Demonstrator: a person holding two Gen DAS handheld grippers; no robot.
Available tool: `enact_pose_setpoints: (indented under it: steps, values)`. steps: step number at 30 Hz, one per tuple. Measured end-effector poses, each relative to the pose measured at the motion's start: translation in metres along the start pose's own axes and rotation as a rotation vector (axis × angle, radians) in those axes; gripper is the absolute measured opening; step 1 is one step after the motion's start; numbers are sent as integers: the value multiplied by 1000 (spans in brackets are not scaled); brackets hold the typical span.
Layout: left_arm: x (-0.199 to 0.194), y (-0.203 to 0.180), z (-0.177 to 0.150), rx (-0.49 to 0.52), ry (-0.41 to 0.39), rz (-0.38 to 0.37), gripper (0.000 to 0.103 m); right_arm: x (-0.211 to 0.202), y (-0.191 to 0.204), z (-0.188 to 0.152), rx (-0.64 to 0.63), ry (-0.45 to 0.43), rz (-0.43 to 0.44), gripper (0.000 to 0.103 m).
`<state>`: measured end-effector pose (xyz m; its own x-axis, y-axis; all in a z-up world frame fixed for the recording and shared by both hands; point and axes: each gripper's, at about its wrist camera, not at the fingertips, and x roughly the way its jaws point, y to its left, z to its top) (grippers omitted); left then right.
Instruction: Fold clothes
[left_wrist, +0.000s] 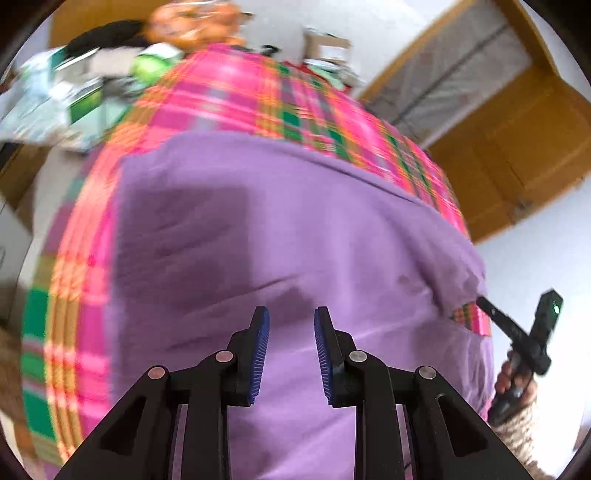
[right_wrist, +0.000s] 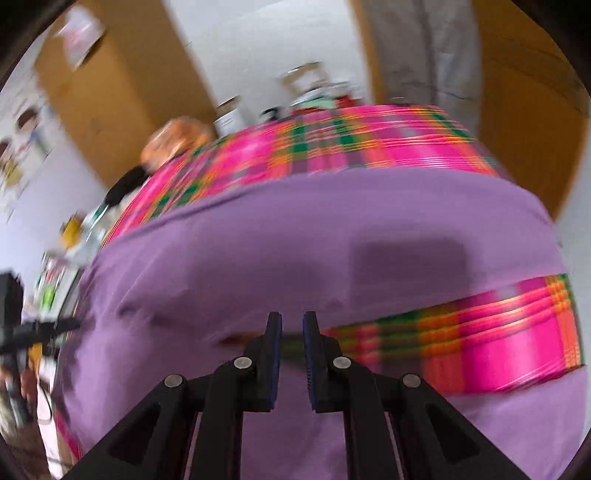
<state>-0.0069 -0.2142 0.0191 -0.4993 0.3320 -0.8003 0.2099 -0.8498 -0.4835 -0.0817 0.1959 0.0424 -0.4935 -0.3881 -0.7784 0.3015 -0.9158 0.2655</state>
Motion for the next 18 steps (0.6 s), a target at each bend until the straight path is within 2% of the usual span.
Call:
enact_pose_setpoints:
  steps: [3,5,11,14,18]
  values:
    - [-9,26,-13,-53,-5,14,26,1,22,-16,-40,10,38,21]
    - [-14,40,-22,-84,-9,4,26,2,33,-25,-69,14,26,26]
    - [-36,61,-40,-133,-64,-25,27,1,65,-50,-118,44,46,26]
    - [-45,69,-51,-147,-79,-14,33,-2,82,-69,-161,53,49,31]
    - [-57,79,-69,-162,-81,-2,34,-5,106,-94,-223,68,76,32]
